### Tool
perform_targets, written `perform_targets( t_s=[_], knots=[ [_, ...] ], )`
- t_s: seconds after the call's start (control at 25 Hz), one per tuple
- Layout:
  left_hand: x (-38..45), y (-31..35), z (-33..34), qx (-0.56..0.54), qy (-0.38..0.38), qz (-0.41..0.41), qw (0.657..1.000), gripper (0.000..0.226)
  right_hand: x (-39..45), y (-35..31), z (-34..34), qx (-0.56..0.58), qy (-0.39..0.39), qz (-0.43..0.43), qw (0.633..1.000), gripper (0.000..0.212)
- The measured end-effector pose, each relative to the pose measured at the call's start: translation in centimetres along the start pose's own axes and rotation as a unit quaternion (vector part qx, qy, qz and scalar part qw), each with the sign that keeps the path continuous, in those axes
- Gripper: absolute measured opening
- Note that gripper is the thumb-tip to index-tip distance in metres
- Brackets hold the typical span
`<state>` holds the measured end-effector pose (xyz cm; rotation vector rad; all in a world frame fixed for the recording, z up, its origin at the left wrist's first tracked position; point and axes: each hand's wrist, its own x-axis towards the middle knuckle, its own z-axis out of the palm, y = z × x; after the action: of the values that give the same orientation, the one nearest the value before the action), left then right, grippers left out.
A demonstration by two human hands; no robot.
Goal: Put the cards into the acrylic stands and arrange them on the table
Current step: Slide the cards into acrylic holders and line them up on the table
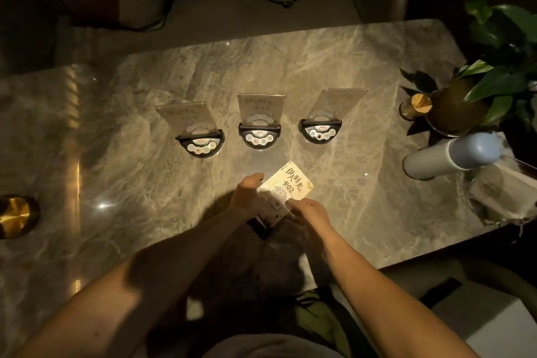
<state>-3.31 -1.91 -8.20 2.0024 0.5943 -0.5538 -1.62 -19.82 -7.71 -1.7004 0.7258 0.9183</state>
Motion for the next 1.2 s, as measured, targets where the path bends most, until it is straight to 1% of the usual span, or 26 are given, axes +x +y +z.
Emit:
perform_targets(
  t_s=[0.04,0.08,0.12,0.2,0.24,0.36,0.6,0.76,0.88,1.0,1.12,1.2],
  knots=[
    [-0.3,0.0,-0.4,-0.017,-0.002,-0.012,1.000,0.055,-0.2,0.1,0.2,0.006,-0.008,-0.003,1.000,0.021],
    [-0.4,0.0,-0.8,-0.027,0.004,-0.013,1.000,0.048,-0.7,0.0,0.3,0.044,-0.017,-0.009,0.999,0.019],
    [-0.5,0.1,-1.4,-0.020,0.015,0.001,1.000,0.040,-1.0,-0.1,0.6,0.085,-0.022,-0.015,0.996,0.017],
    [-0.7,0.6,-2.5,-0.006,0.027,0.035,0.999,0.025,-1.7,-1.0,1.0,0.116,-0.018,-0.042,0.992,0.010],
    [-0.8,0.8,-3.0,-0.005,0.031,0.049,0.998,0.020,-2.3,-1.9,1.3,0.120,-0.012,-0.057,0.991,0.007],
    [-1.0,1.5,-4.5,-0.024,0.042,0.069,0.996,0.008,-2.7,-4.6,1.4,0.107,-0.004,-0.105,0.989,0.009],
    [-1.6,3.3,-6.9,-0.083,0.099,0.095,0.987,0.012,-3.6,-8.8,1.8,0.026,-0.006,-0.187,0.982,0.014],
    [-1.6,2.3,-7.3,-0.110,0.138,0.106,0.979,0.004,-3.6,-9.8,2.4,-0.053,-0.003,-0.236,0.970,0.014],
    [-1.6,1.1,-7.0,-0.123,0.156,0.090,0.976,0.007,-3.6,-9.8,2.9,-0.084,0.002,-0.263,0.961,0.013],
    [-2.1,0.1,-6.6,-0.129,0.154,0.081,0.976,0.004,-3.7,-9.1,3.2,-0.092,-0.005,-0.281,0.955,0.014],
    [-2.5,-0.5,-6.5,-0.128,0.146,0.085,0.977,0.004,-3.8,-8.3,3.4,-0.093,-0.005,-0.282,0.955,0.018],
    [-2.7,-0.3,-6.6,-0.121,0.144,0.088,0.978,0.003,-3.7,-8.0,3.3,-0.092,-0.006,-0.277,0.956,0.016]
  ],
)
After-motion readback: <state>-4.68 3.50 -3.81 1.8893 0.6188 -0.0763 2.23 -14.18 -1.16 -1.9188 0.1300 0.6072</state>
